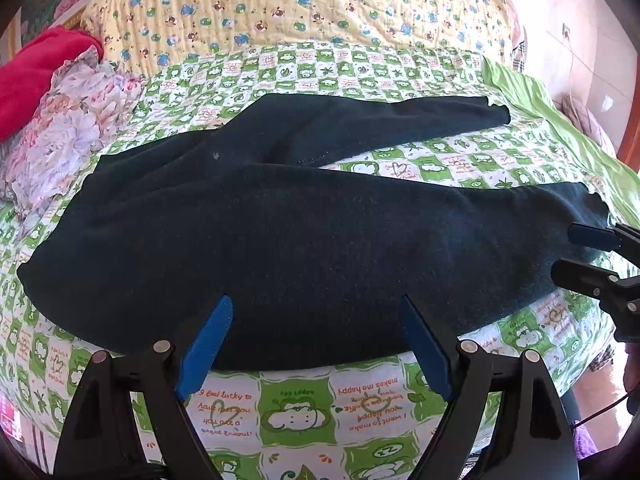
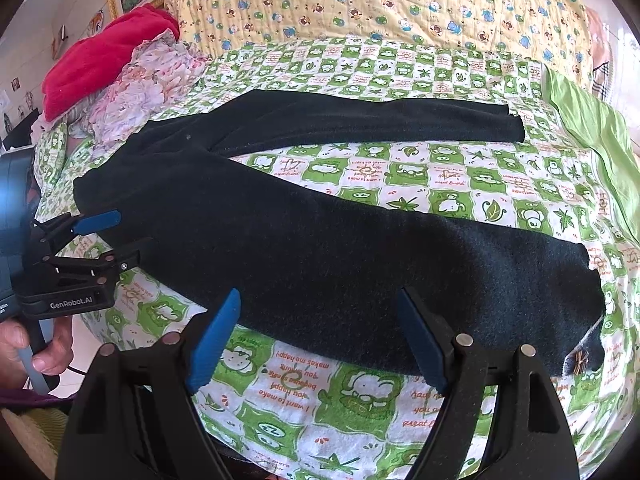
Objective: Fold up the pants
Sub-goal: 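Move both grippers toward the waistband of the dark navy pants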
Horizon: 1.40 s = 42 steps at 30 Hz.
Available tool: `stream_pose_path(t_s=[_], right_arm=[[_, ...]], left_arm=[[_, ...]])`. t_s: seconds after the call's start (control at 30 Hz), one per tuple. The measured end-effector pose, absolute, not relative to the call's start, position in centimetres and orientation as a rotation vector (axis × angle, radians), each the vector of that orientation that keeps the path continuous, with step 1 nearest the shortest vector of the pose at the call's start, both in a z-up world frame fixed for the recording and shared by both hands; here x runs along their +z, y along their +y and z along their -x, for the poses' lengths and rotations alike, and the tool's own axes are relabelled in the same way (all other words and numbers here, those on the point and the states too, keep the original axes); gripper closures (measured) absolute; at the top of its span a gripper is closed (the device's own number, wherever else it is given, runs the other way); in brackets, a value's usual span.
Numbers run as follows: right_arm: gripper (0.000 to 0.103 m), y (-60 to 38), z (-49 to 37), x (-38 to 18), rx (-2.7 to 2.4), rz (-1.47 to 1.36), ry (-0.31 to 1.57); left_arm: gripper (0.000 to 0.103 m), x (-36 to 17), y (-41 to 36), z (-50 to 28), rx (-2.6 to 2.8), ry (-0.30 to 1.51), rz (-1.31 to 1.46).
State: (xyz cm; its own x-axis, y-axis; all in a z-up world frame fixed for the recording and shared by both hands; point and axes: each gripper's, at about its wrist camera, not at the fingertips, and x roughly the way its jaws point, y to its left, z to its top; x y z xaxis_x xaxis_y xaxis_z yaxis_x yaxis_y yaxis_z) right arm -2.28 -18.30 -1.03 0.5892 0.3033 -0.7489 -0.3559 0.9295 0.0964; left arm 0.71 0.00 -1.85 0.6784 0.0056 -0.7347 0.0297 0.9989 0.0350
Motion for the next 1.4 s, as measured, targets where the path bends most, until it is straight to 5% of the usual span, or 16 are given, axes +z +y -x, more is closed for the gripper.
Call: stream_pose_path(t_s=[1.4], right_arm=[[0.022,-19.11,1.75,-0.1,0.376,0.039,0.848]], left_arm=[[0.017,-1.63,0.03,-1.32,-0.057,0.836,-0.038]])
